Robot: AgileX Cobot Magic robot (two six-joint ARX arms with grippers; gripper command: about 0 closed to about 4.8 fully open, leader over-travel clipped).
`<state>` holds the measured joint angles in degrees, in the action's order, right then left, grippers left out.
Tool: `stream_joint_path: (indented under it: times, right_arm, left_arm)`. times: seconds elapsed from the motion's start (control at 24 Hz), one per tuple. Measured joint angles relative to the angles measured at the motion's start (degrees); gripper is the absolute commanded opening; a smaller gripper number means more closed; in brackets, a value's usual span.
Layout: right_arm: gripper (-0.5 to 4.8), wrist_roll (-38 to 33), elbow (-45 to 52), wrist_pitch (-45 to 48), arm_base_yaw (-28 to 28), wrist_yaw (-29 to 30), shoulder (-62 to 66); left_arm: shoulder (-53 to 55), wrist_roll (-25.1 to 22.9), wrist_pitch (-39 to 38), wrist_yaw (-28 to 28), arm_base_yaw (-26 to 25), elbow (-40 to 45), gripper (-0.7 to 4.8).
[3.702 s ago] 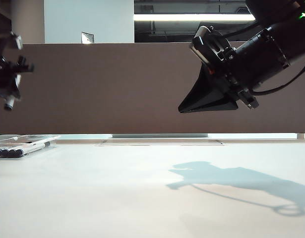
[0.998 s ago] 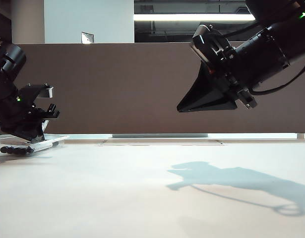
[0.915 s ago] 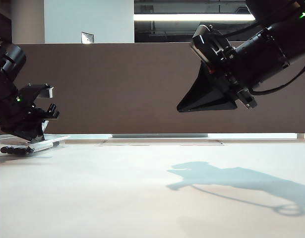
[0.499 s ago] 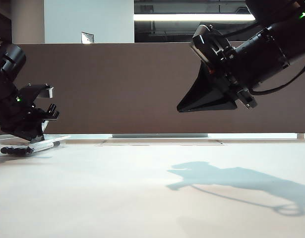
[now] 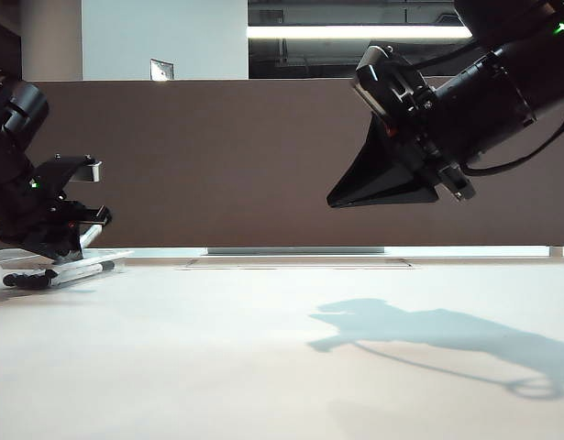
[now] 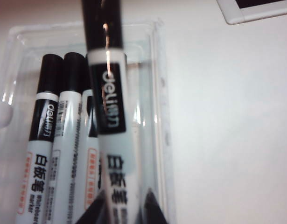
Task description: Pick up the black marker on the right and put it into the packaging box on the left, making sure the marker fit the shape of the box's grooves.
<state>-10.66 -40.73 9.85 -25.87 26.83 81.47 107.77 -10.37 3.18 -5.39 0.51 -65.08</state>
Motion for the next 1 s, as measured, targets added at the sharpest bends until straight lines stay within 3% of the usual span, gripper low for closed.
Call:
stream_joint_path:
  times: [0.33, 0.42, 0.46, 0.71, 1.0]
  right_arm:
    - [-0.06, 0.0, 0.0, 0.0, 0.0, 0.0, 0.0]
    - [-0.06, 0.0, 0.0, 0.0, 0.0, 0.0, 0.0]
    - [-0.05, 0.0, 0.0, 0.0, 0.0, 0.0, 0.0]
    - [-0.06, 0.0, 0.0, 0.0, 0.0, -1.6, 0.0]
    - [-0.05, 0.0, 0.0, -1.2, 0.0, -7.1, -3.3]
  left_arm:
    - [0.0, -0.2, 0.1, 0.0, 0.0, 0.0, 0.84]
    - [0.0, -0.2, 0.5, 0.0, 0.0, 0.0, 0.41]
    - [-0.3, -0.2, 0.7, 0.0, 0.0, 0.0, -0.11]
    - [-5.2, -0.2, 1.8, 0.0, 0.0, 0.0, -0.06]
    - [-14.4, 5.5, -2.1, 0.0, 0.0, 0.0, -0.06]
